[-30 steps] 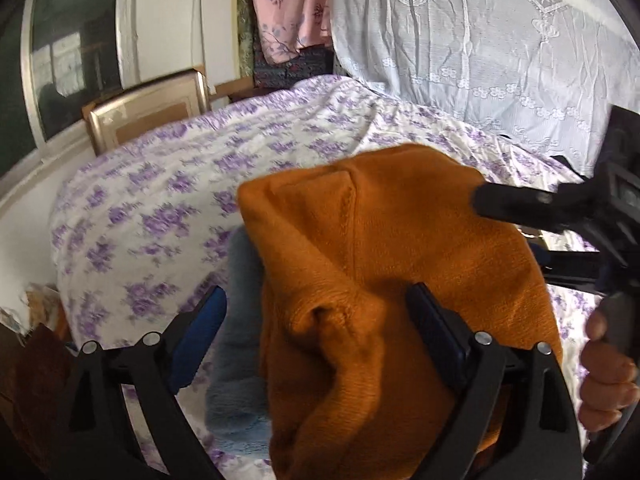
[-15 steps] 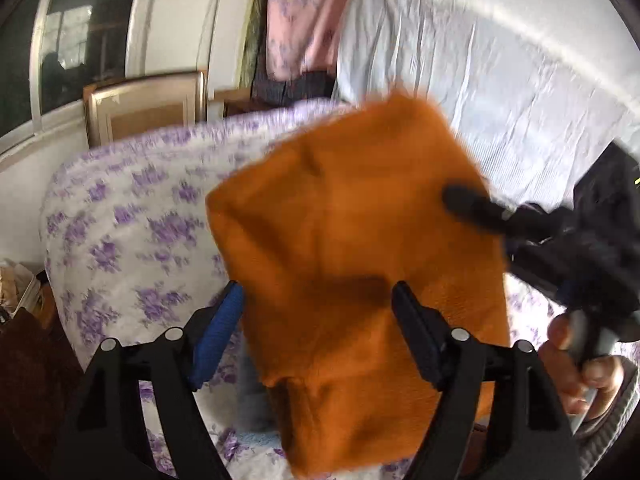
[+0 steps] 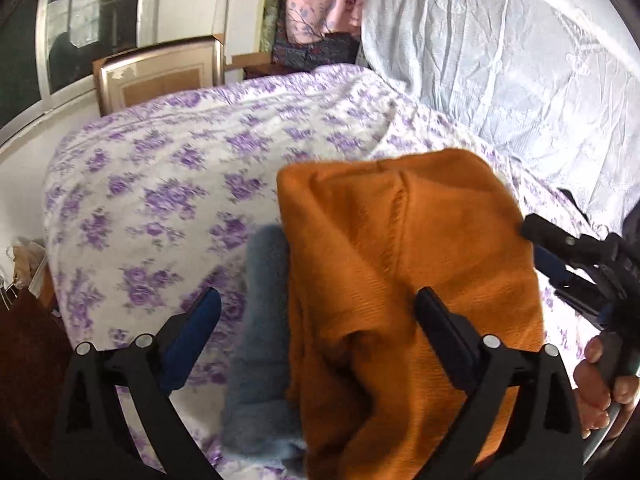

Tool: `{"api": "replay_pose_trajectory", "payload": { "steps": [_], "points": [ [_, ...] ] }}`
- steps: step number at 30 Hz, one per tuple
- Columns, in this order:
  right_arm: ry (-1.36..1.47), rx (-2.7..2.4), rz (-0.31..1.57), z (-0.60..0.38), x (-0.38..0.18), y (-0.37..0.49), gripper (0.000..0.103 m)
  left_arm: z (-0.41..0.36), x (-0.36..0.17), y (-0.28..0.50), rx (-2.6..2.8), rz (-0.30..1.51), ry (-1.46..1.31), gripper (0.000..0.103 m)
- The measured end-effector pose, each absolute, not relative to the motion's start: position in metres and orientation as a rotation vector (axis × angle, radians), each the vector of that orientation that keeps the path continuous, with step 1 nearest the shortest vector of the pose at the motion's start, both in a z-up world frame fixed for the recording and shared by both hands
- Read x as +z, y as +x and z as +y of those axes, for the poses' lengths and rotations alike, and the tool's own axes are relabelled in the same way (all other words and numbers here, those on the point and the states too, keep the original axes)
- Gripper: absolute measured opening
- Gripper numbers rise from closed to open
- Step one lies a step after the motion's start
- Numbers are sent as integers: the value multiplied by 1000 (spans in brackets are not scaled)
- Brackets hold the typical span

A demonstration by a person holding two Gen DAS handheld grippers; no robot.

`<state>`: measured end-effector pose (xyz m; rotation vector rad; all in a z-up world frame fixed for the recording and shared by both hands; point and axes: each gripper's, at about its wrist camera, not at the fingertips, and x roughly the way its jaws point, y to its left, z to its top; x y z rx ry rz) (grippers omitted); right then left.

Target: Fold small clothes

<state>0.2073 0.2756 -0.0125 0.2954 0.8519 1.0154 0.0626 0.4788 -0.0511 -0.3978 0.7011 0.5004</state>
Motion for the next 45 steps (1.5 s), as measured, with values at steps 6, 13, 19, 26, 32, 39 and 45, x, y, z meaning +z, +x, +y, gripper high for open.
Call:
{"api": "replay_pose_trajectory", "payload": {
  "steps": [6,13,19,26,32,39,45],
  "points": [
    [69,1008,788,291,-11,173,48,471,-51,61,555,723,-321,96],
    [21,982,816,293,-19,168,48,456,-60,58,616,723,-251,95],
    [-7,971,704,266,-6,135,48,433,-44,43,646,684,-187,95],
    [60,963,691,228,2,115,52,411,-25,22,659,644,-152,98],
    [92,955,665,199,8,101,57,393,-10,7,657,606,-140,98],
    [93,965,626,179,15,86,63,372,1,-1,651,591,-128,98],
    [83,980,600,170,18,76,66,359,4,-6,625,578,-134,98]
  ]
}}
